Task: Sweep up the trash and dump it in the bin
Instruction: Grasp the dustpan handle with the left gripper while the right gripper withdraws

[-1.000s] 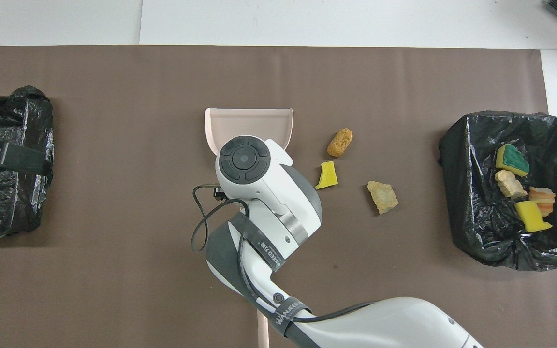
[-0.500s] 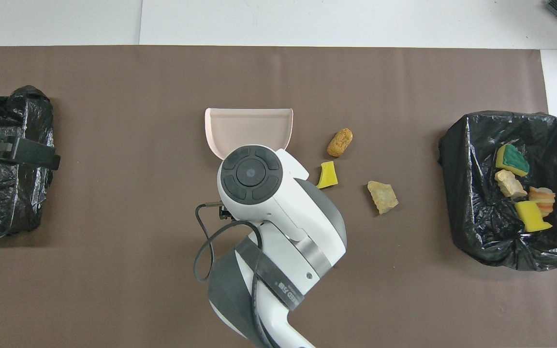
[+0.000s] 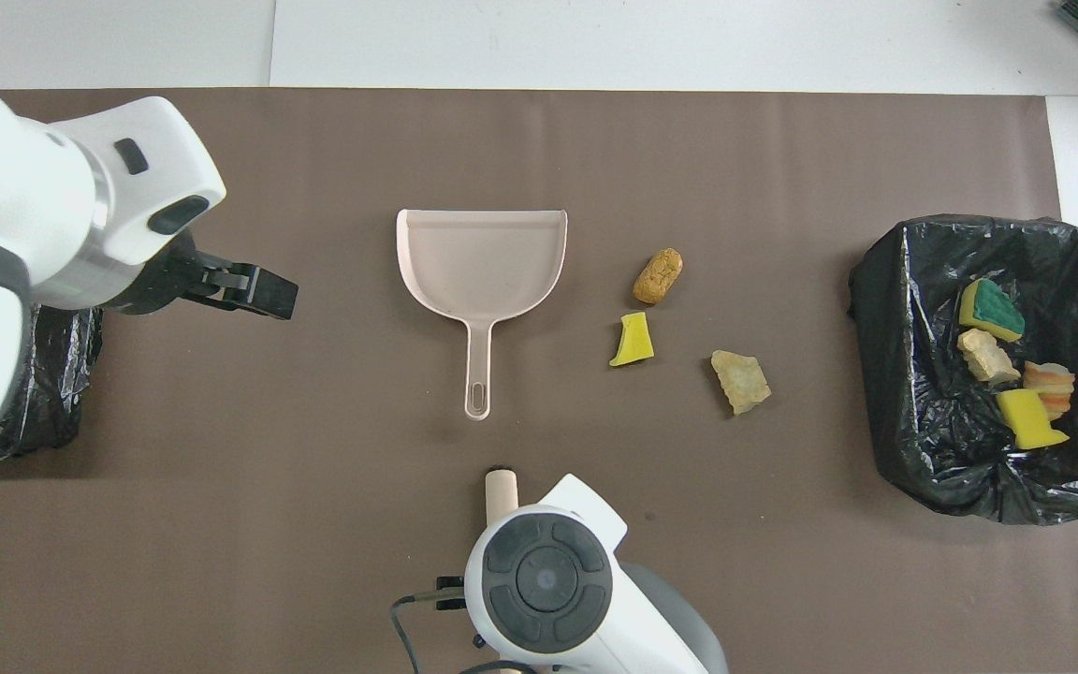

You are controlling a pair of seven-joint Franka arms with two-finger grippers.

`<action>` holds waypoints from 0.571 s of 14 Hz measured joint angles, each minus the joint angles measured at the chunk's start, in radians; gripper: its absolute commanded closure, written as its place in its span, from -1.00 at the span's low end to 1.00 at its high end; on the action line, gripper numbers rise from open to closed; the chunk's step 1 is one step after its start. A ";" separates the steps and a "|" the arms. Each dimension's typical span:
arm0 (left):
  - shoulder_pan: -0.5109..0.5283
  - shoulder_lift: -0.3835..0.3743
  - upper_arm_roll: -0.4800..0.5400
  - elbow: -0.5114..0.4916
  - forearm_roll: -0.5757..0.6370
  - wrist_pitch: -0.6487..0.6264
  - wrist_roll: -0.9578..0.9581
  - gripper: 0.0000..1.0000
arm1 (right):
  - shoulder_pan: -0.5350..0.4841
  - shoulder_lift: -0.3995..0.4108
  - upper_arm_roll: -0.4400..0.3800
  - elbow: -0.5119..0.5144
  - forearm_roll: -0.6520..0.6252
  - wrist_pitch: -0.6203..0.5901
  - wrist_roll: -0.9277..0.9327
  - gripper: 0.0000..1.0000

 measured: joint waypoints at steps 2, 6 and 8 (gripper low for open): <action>-0.044 0.061 0.000 -0.005 0.000 0.053 -0.047 -1.00 | 0.049 0.015 0.000 -0.071 0.001 0.093 0.034 -1.00; -0.093 0.128 0.000 -0.096 0.000 0.222 -0.062 -1.00 | 0.112 0.054 0.001 -0.106 0.001 0.151 0.085 -0.94; -0.105 0.134 0.000 -0.149 0.000 0.272 -0.071 -1.00 | 0.112 0.054 -0.001 -0.111 0.001 0.154 0.085 -0.49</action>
